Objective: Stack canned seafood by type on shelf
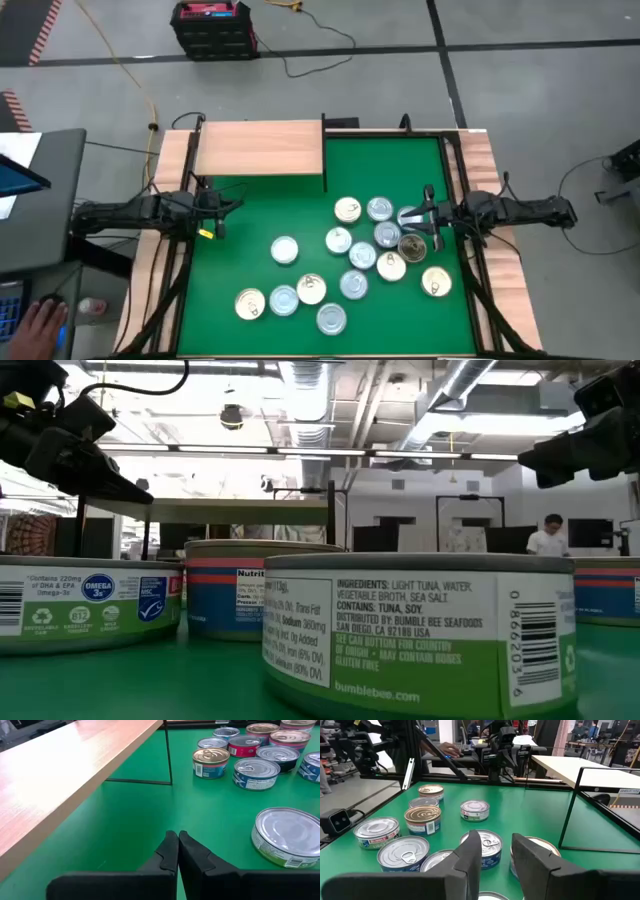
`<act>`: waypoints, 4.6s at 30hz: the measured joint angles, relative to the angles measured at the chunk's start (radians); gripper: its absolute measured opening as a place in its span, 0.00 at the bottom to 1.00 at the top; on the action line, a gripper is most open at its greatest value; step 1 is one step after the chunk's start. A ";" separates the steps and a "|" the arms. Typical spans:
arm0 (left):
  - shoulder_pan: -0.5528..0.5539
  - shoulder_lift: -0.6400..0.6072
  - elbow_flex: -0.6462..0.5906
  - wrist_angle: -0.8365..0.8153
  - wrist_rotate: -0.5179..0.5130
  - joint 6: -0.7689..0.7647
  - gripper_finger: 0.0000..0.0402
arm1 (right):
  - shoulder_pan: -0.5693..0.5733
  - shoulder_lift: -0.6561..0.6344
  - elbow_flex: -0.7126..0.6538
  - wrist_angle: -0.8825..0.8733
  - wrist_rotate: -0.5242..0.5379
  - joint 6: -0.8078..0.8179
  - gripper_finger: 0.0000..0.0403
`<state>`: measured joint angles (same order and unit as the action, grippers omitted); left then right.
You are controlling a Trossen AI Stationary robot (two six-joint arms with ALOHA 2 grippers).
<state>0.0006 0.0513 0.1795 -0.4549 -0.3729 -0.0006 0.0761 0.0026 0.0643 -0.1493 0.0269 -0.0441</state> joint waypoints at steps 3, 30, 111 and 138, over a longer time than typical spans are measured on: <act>0.000 0.000 0.000 0.000 0.000 0.000 0.01 | 0.000 0.000 0.000 0.000 0.000 0.000 0.34; 0.000 0.000 0.000 0.000 0.000 0.000 0.01 | 0.000 0.000 0.000 0.000 0.000 0.000 0.34; 0.001 0.000 -0.001 0.757 -0.091 -0.661 0.01 | -0.040 0.003 -0.003 0.813 0.171 0.421 0.34; 0.001 0.147 0.100 0.614 0.137 -0.699 0.00 | -0.133 0.455 0.329 0.119 0.387 1.001 0.27</act>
<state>0.0013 0.1979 0.2796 0.1587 -0.2363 -0.7000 -0.0568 0.4580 0.3933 -0.0308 0.4143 0.9565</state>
